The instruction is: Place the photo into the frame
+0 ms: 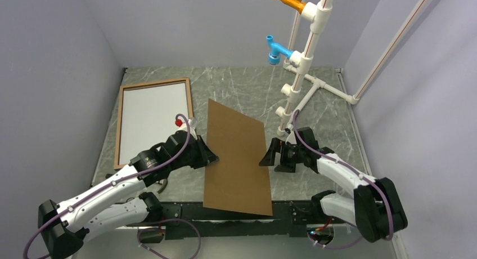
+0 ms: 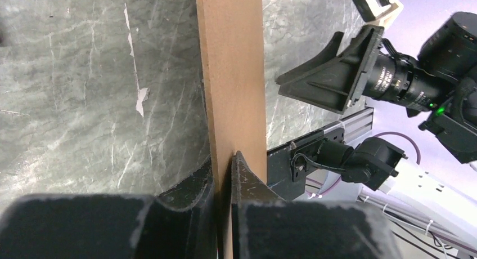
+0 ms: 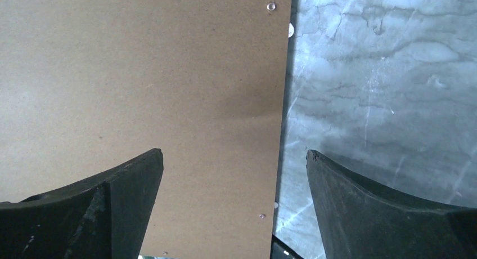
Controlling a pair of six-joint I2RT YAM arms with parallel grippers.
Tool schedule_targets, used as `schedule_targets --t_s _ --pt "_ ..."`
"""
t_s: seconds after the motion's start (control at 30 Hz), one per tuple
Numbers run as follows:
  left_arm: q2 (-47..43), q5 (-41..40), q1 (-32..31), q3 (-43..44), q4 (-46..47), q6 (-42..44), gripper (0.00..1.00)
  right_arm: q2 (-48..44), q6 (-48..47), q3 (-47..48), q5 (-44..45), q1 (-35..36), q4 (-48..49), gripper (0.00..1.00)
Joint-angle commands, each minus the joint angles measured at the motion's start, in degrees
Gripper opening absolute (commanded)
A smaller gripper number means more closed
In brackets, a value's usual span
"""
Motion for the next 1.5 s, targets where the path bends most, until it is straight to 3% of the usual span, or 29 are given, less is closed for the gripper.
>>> schedule_targets --t_s 0.0,0.17,0.4,0.73,0.93,1.2,1.47 --pt "-0.58 -3.22 -0.15 -0.62 -0.7 1.04 0.0 -6.4 -1.8 4.55 4.69 0.05 -8.63 0.99" --pt "-5.35 -4.86 -0.11 -1.49 -0.66 -0.46 0.0 -10.11 -2.42 7.27 1.89 -0.23 -10.65 1.0" --pt "-19.05 -3.8 -0.14 -5.81 6.17 -0.74 0.0 -12.82 -2.16 10.67 -5.5 -1.11 -9.68 1.0" --pt "-33.85 -1.52 -0.12 -7.71 9.53 1.94 0.0 -12.57 6.94 11.3 -20.97 -2.62 3.26 1.0" --pt "-35.79 0.75 -0.08 -9.19 13.92 2.04 0.0 -13.19 7.53 10.78 -23.02 -2.73 5.39 1.0" --pt "-36.09 1.66 -0.12 -9.0 15.57 1.95 0.0 -13.64 1.73 12.42 -18.84 -4.1 -1.74 0.99" --pt "-36.55 2.17 -0.08 -9.23 17.23 1.42 0.0 -13.78 2.37 10.9 -18.86 -5.37 -1.35 0.99"
